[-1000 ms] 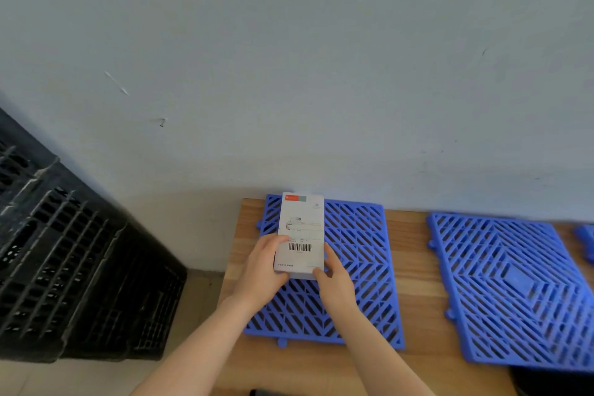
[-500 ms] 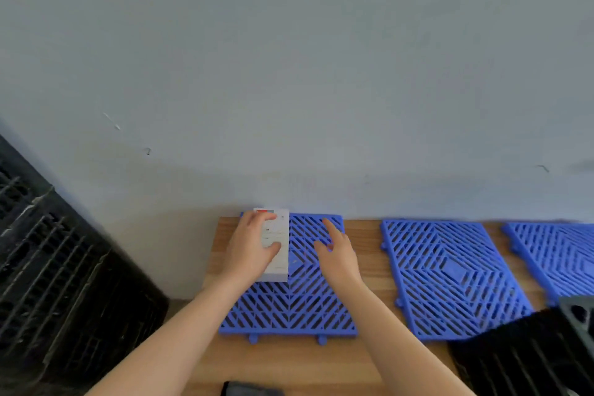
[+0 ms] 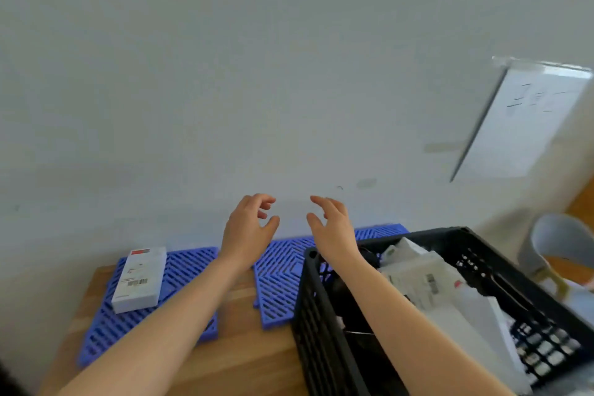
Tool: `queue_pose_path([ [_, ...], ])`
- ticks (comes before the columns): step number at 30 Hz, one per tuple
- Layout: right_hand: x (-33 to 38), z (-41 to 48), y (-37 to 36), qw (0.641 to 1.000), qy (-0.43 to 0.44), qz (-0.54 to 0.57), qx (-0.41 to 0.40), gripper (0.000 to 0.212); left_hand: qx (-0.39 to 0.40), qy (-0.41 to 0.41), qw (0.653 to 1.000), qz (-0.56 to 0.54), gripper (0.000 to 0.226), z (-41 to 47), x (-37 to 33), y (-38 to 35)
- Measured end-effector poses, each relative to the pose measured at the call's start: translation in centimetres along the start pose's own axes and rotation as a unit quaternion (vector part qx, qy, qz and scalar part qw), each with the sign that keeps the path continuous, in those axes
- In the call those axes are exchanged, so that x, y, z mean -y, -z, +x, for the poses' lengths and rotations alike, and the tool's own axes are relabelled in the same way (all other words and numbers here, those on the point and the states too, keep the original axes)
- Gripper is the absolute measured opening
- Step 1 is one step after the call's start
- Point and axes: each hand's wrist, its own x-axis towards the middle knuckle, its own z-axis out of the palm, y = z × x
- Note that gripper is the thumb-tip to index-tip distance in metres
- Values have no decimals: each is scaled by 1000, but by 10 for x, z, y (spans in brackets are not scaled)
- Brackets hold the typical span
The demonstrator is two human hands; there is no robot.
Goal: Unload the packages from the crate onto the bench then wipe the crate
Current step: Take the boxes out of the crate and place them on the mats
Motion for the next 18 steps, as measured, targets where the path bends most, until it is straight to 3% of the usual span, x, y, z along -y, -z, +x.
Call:
queue_pose_path([
  [9,-121,-65,181,992,-87,-38,-88,36,127,-59,989,-35,30,-57,-145,-154],
  [14,-186,-57,222,987,-129,-49,-83,38,184,-57,981,-14,28,-62,-161,-222],
  [18,-226,-28,221,989,-123,-80,-26,42,176,-32,984,8,26,-52,-146,-256],
])
